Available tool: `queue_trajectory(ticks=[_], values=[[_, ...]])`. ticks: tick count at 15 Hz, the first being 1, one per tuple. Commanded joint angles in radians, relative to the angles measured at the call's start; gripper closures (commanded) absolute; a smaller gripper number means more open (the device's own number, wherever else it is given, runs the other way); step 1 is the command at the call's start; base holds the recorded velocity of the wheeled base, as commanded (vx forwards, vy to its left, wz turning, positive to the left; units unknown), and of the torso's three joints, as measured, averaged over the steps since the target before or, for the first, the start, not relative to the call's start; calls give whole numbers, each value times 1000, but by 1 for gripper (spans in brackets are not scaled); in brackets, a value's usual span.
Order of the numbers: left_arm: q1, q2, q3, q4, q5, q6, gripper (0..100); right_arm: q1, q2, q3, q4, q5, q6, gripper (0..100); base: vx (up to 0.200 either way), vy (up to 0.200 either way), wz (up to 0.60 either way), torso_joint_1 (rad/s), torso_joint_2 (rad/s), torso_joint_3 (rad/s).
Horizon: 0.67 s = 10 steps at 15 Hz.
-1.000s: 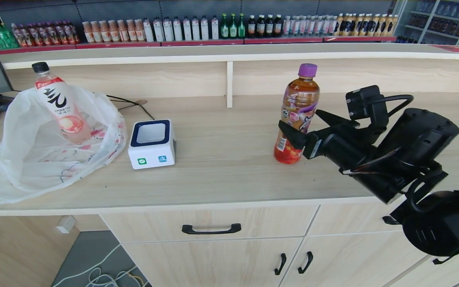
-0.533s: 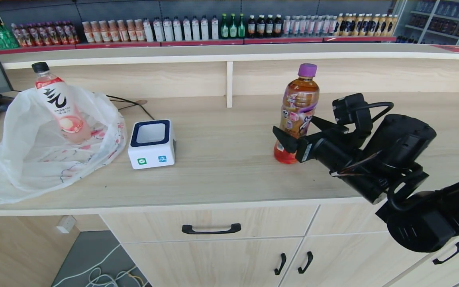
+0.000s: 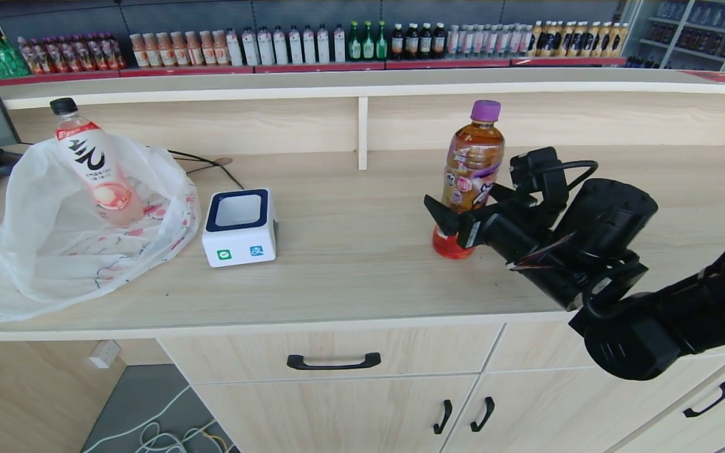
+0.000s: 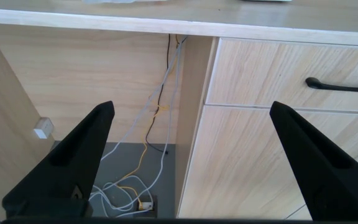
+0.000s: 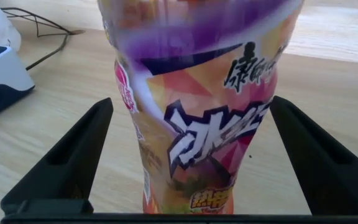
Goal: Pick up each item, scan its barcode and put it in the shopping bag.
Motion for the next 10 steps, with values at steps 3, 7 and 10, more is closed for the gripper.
queue_trajectory(ticks=[3,7,10], values=[[0,0,0,0,0,0,0,7,65,-100,3,-14,-7,0,0,0,0,0,0,0],[0,0,0,0,0,0,0,7,65,-102,4,-16,-8,0,0,0,0,0,0,0],[0,0,0,0,0,0,0,7,71,-102,4,-17,-13,0,0,0,0,0,0,0]])
